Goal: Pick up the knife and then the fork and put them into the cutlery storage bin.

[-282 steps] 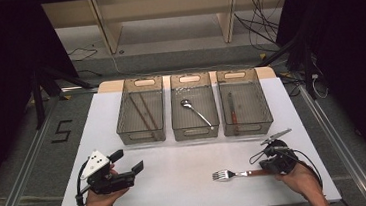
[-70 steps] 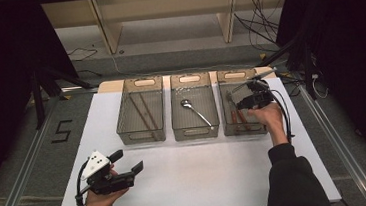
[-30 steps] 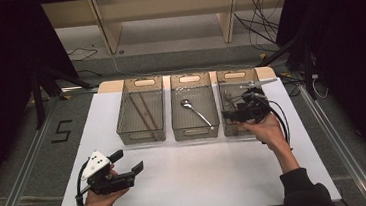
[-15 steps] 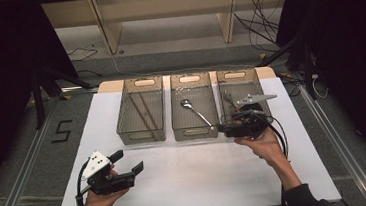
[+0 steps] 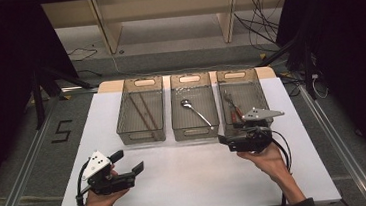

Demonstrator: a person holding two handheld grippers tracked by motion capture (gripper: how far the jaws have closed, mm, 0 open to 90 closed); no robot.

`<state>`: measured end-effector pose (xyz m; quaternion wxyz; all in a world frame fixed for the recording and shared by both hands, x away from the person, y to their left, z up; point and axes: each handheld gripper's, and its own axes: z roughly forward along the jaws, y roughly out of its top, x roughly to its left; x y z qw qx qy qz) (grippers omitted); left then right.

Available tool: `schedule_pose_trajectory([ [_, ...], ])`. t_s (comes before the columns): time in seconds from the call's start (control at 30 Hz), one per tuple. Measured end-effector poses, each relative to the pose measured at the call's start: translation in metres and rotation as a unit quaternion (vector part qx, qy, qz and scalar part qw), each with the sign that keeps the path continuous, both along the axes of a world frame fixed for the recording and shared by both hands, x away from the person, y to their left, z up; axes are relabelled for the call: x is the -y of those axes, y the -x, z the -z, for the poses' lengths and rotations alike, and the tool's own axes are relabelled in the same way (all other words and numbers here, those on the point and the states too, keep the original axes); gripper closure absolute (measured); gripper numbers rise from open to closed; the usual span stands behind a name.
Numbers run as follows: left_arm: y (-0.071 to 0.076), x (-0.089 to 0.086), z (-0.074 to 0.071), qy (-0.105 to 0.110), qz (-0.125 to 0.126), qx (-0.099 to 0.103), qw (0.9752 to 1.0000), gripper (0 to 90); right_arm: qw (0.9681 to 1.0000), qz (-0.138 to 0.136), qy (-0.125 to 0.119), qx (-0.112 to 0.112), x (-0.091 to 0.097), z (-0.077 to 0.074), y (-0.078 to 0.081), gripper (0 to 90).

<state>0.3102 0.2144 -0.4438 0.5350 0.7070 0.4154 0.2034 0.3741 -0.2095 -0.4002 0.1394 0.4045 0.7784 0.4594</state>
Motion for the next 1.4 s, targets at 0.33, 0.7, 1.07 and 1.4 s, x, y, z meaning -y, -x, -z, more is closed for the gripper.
schedule_pose_trajectory([
  [0.33, 0.0, 0.001, 0.0, 0.0, 0.001, -0.001, 1.0, 13.7, 0.9997, -0.006, -0.012, 0.019, 0.008, 0.014, 0.027, 23.3],
  [0.7, 0.0, 0.001, 0.0, -0.003, 0.008, -0.005, 1.0, 13.7, 0.9989, -0.002, -0.022, 0.042, 0.013, 0.027, 0.051, 20.1],
  [1.07, 0.0, 0.003, 0.001, -0.007, 0.019, -0.011, 0.9997, 13.7, 0.9979, 0.008, -0.042, 0.048, 0.022, 0.037, 0.064, 18.8],
  [1.4, 0.0, 0.004, 0.001, -0.006, 0.019, -0.012, 0.9997, 13.6, 0.9976, 0.007, -0.049, 0.048, 0.024, 0.04, 0.068, 18.7],
])
